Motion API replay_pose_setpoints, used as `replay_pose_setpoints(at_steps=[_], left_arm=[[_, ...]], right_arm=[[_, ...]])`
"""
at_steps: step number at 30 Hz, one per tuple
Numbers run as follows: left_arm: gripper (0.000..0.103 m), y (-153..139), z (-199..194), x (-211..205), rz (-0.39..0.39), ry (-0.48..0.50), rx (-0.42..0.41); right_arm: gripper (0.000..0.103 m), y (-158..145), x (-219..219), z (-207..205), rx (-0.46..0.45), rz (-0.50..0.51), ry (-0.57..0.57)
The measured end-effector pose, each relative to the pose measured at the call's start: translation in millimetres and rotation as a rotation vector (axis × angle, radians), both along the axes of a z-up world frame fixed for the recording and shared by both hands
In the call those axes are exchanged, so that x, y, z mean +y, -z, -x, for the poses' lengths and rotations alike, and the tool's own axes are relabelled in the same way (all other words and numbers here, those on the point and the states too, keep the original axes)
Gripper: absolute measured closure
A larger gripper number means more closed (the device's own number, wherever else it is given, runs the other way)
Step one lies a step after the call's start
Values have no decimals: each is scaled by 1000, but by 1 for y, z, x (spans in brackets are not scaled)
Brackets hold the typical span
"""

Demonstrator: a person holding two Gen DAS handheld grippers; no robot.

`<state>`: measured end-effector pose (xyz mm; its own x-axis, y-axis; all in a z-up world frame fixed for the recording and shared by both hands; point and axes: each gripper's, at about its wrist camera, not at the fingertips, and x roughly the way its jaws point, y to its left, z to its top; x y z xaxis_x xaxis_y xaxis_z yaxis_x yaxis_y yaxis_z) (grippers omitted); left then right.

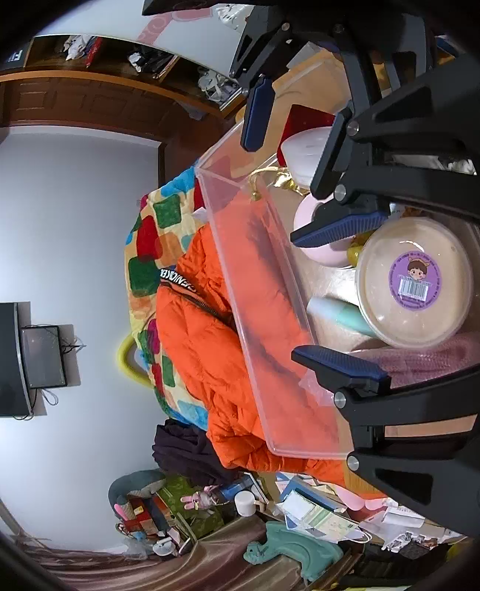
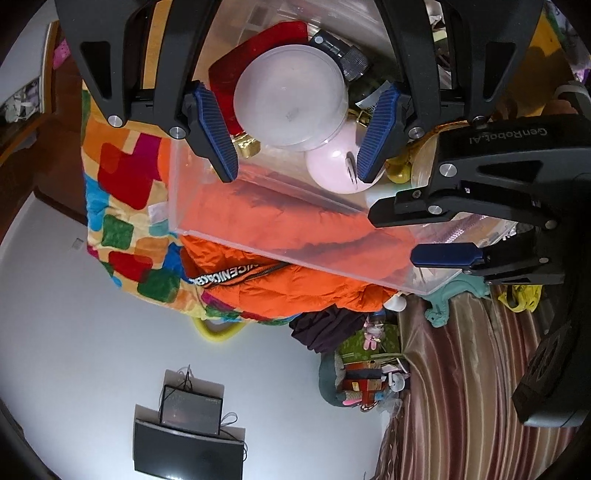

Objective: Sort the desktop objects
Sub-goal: 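Open the left tool to drop the teal tube while the right releases the container, then move the left tool to the cream eraser while the right approaches the white drawstring bag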

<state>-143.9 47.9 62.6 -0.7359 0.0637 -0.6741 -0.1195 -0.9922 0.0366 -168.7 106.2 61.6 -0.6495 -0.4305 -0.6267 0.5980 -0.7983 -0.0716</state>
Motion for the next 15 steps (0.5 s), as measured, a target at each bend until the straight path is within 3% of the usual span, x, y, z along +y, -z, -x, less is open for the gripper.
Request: replay_pose_setpoints(at_steps=[5, 10, 15], left_arm=[[48, -8, -8, -1, 10, -28, 37], [41, -13, -19, -2, 17, -46, 70], [40, -15, -26, -8, -19, -48, 48]], right_arm=[[39, -6, 5, -6, 13, 5, 14], [38, -11, 14, -15, 12, 19, 35], [38, -20, 23, -28, 17, 39, 52]])
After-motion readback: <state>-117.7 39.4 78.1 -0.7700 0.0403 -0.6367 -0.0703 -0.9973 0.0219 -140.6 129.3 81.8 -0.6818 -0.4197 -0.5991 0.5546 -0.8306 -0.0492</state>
